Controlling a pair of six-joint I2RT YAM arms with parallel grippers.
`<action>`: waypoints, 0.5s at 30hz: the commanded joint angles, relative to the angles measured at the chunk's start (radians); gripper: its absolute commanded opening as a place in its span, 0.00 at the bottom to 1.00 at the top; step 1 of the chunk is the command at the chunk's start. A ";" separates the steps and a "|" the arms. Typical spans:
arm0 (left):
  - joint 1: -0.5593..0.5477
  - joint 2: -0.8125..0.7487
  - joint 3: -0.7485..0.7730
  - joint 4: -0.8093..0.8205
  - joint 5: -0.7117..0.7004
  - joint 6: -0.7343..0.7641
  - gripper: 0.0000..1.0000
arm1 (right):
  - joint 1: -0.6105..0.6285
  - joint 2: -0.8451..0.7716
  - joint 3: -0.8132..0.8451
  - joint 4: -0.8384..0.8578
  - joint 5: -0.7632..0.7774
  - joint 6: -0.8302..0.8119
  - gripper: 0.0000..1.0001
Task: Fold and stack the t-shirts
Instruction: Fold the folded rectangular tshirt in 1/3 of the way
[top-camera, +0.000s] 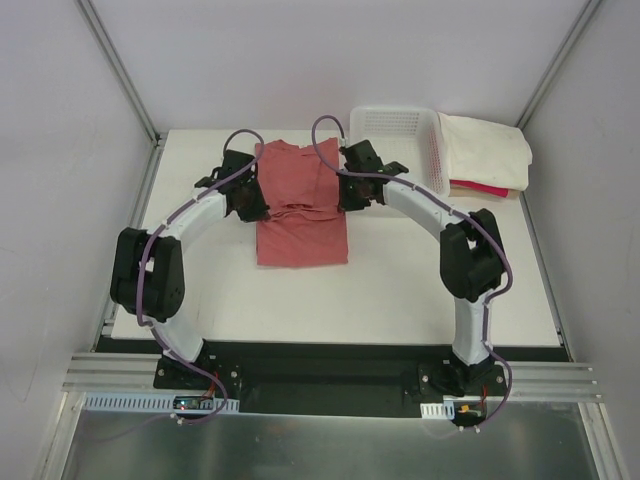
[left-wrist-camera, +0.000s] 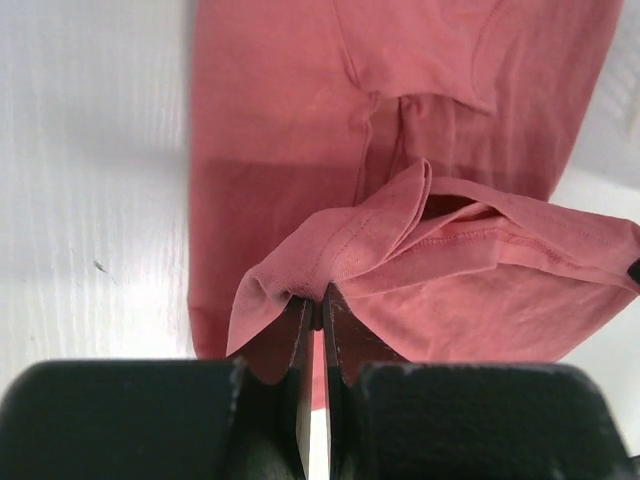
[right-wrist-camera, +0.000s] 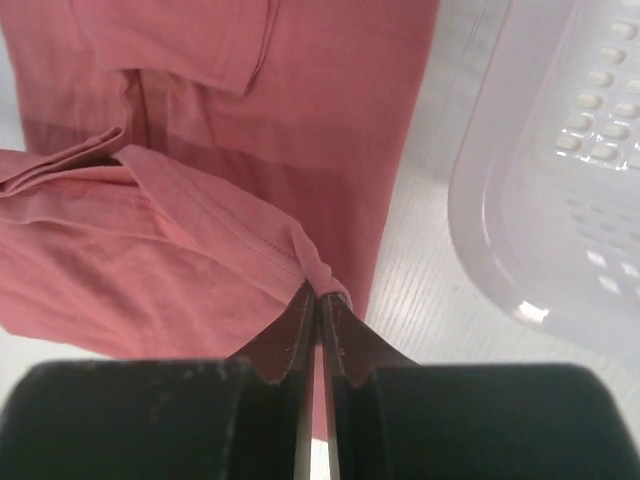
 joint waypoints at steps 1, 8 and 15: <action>0.026 0.042 0.068 0.012 0.024 0.034 0.00 | -0.021 0.044 0.089 -0.013 -0.019 -0.042 0.07; 0.045 0.122 0.110 0.013 0.053 0.041 0.07 | -0.036 0.111 0.147 -0.020 -0.048 -0.053 0.13; 0.054 0.105 0.110 0.013 0.073 0.052 0.62 | -0.035 0.101 0.150 -0.039 -0.117 -0.056 0.40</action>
